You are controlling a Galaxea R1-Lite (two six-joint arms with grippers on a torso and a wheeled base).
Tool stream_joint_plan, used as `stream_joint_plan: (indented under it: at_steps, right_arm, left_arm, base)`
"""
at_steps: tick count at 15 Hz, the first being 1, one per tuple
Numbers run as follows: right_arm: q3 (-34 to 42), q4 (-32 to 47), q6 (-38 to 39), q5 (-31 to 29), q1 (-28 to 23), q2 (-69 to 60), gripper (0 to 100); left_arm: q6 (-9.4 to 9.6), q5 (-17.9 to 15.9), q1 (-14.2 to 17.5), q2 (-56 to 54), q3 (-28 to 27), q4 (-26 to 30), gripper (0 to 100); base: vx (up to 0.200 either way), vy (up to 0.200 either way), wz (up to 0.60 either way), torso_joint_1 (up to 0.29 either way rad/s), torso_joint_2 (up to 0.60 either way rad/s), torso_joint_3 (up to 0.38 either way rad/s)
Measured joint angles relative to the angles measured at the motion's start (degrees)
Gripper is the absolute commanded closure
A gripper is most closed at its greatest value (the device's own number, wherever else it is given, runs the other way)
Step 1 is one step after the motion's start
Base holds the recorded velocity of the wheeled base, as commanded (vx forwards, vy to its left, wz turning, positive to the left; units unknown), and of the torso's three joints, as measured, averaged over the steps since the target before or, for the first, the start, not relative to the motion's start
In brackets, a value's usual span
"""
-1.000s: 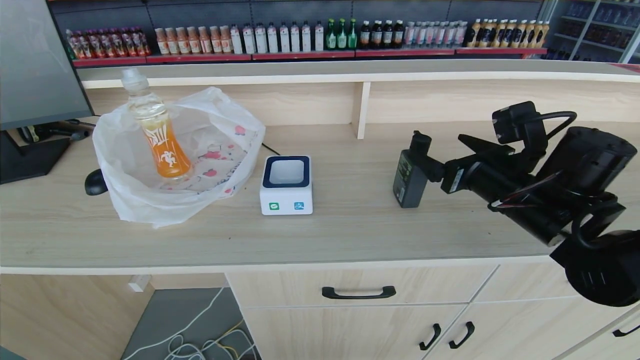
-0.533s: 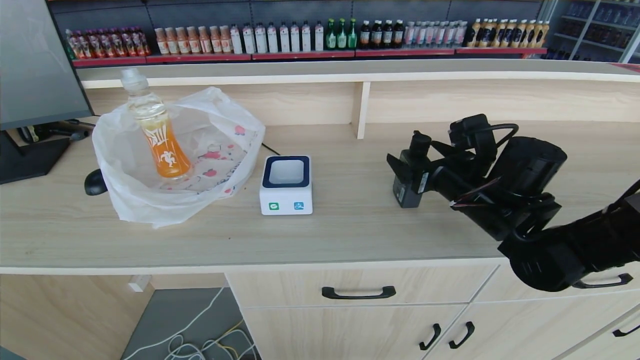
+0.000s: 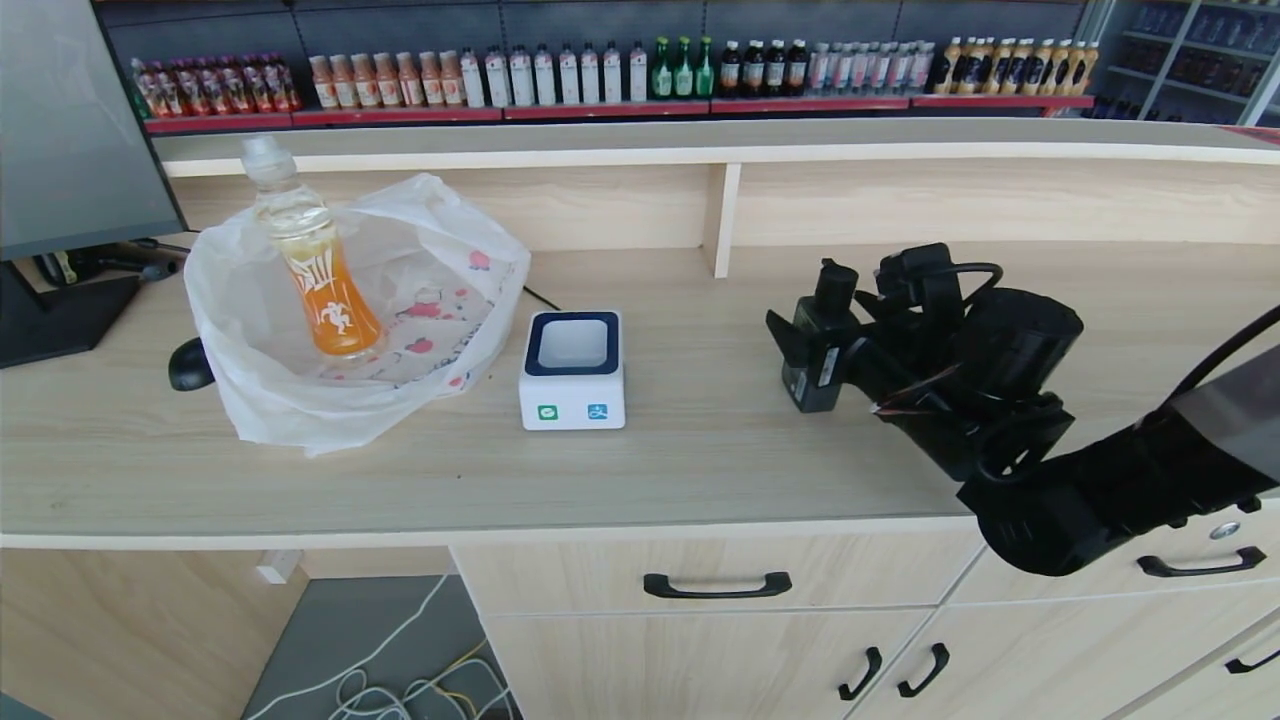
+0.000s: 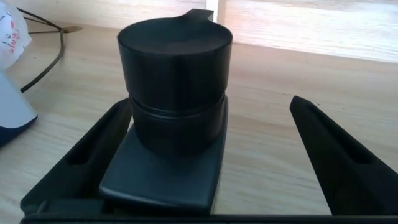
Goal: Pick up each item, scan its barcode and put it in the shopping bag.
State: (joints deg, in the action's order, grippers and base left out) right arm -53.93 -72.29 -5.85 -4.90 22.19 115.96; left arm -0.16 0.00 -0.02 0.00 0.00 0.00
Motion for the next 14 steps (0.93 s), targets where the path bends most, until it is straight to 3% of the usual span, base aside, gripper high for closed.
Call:
stream_joint_plan:
  at_steps: [14]
  right_arm:
    - [3.6,-3.5,0.2,0.1,-0.1,0.7,0]
  left_arm:
    - [0.00,0.0,0.0,0.0,0.0,0.0,0]
  base:
    - [0.000,0.000,0.00,0.000,0.00,0.000]
